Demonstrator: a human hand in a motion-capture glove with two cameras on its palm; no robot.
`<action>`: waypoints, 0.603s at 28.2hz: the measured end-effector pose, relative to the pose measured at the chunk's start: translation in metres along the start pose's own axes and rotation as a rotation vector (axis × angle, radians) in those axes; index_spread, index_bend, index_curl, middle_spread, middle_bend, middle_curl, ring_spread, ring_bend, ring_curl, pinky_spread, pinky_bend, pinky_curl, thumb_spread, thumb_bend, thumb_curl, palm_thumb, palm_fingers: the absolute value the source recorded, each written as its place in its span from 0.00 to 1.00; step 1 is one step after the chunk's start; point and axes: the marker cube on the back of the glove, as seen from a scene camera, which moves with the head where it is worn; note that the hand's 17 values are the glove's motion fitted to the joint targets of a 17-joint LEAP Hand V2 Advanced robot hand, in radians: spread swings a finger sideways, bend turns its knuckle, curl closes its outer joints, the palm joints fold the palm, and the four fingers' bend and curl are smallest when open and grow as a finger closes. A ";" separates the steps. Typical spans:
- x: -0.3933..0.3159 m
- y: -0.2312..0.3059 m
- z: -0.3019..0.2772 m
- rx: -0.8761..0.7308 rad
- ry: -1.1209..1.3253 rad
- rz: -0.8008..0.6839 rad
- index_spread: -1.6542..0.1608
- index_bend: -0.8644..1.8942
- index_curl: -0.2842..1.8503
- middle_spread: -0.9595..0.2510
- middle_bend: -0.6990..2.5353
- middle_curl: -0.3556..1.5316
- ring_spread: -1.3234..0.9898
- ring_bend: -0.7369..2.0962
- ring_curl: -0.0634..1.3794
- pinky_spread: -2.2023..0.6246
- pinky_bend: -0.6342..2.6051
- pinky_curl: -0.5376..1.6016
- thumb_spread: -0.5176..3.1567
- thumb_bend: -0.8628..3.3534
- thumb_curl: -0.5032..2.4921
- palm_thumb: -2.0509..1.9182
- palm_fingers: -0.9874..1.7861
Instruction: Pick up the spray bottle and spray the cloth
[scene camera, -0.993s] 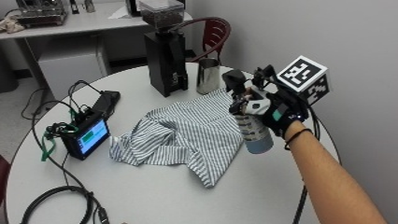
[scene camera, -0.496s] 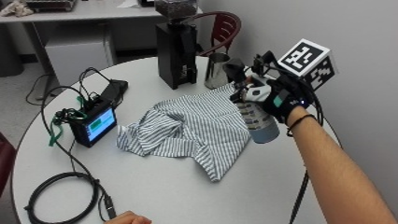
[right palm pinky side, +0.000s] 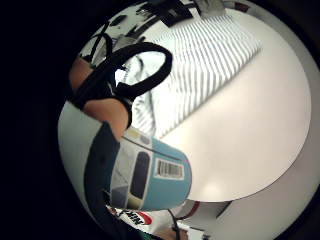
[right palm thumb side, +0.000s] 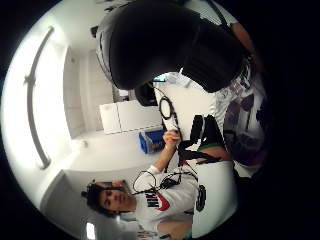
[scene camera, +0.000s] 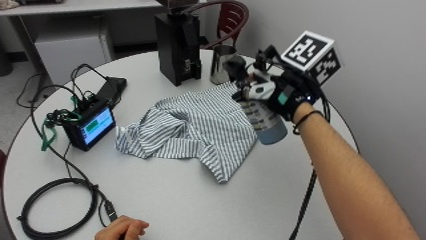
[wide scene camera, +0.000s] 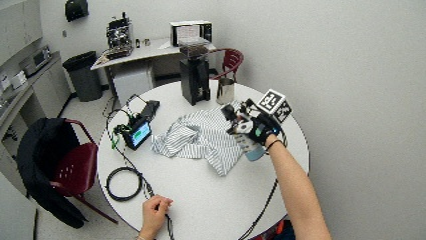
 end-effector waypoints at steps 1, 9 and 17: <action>-0.014 0.001 -0.009 0.019 0.005 -0.027 0.79 0.34 0.22 0.75 0.30 0.42 0.54 0.46 0.34 0.82 0.30 0.43 0.36 0.20 0.37 0.76 0.73; -0.003 0.003 0.011 -0.018 0.035 0.017 0.79 0.34 0.22 0.75 0.30 0.42 0.54 0.46 0.34 0.81 0.30 0.43 0.36 0.20 0.37 0.76 0.73; 0.035 0.004 0.036 -0.072 -0.021 0.066 0.79 0.34 0.22 0.75 0.30 0.43 0.54 0.47 0.34 0.81 0.30 0.43 0.36 0.20 0.37 0.76 0.73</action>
